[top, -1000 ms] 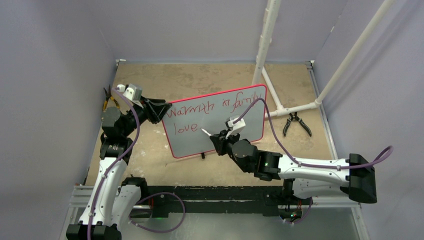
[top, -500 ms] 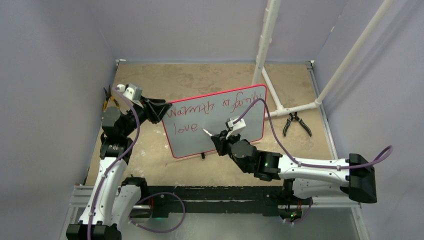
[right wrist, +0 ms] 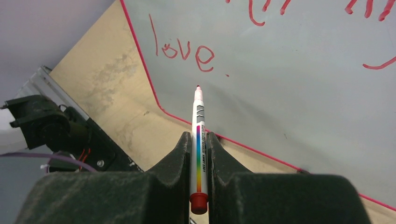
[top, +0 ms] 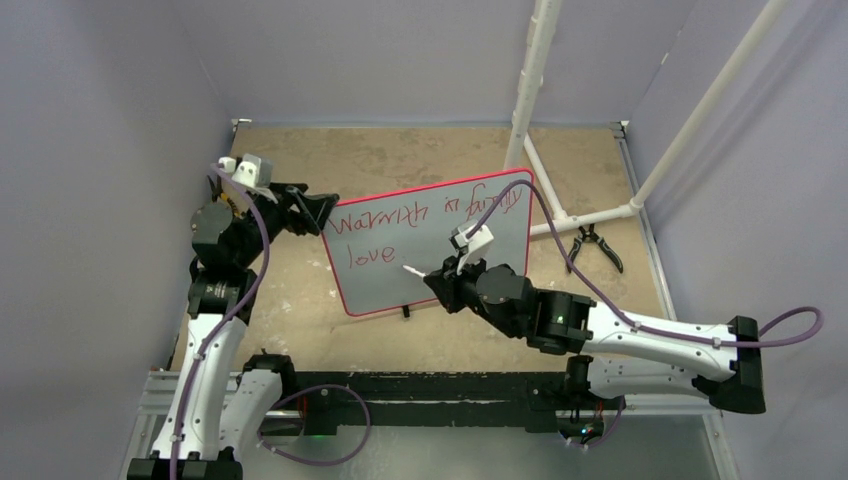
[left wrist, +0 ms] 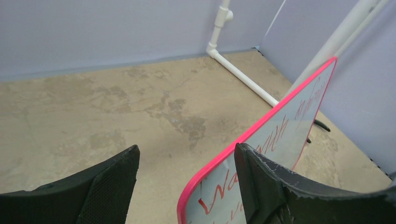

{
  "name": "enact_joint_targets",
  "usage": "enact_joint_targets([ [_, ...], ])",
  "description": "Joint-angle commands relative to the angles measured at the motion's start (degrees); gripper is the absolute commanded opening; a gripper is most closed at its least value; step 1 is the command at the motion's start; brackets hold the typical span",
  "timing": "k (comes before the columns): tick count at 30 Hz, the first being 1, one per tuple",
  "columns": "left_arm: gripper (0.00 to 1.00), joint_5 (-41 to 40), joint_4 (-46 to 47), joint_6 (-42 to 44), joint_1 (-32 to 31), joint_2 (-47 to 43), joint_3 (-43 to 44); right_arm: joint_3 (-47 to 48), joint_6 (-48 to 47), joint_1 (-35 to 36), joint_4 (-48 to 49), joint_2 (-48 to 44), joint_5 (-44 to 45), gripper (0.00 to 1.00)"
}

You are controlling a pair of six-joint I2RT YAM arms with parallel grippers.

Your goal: Write a sentence on the whiteboard

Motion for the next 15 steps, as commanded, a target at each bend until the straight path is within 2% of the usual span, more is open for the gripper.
enact_joint_targets([
  [1, 0.73, -3.4, -3.2, 2.4, -1.3, 0.1, 8.1, 5.5, -0.8, -2.8, -11.5, -1.1, -7.9, 0.0],
  [6, 0.72, -2.5, -8.7, 7.9, -10.2, 1.2, 12.9, 6.1, -5.6, -15.0, -12.5, -1.1, -25.9, 0.0],
  [9, 0.71, -0.9, -13.6, 10.9, -15.8, 3.4, 15.6, 7.1, -7.9, -19.3, -13.2, -0.6, -34.8, 0.0],
  [11, 0.7, 1.4, -16.6, 12.7, -19.5, 5.4, 16.1, 8.3, -8.7, -20.2, -14.4, 0.0, -37.4, 0.0],
  [15, 0.7, -1.1, -21.0, 16.9, -30.0, 7.4, 15.5, 9.1, -9.3, -22.6, -16.2, 0.3, -41.0, 0.0],
])
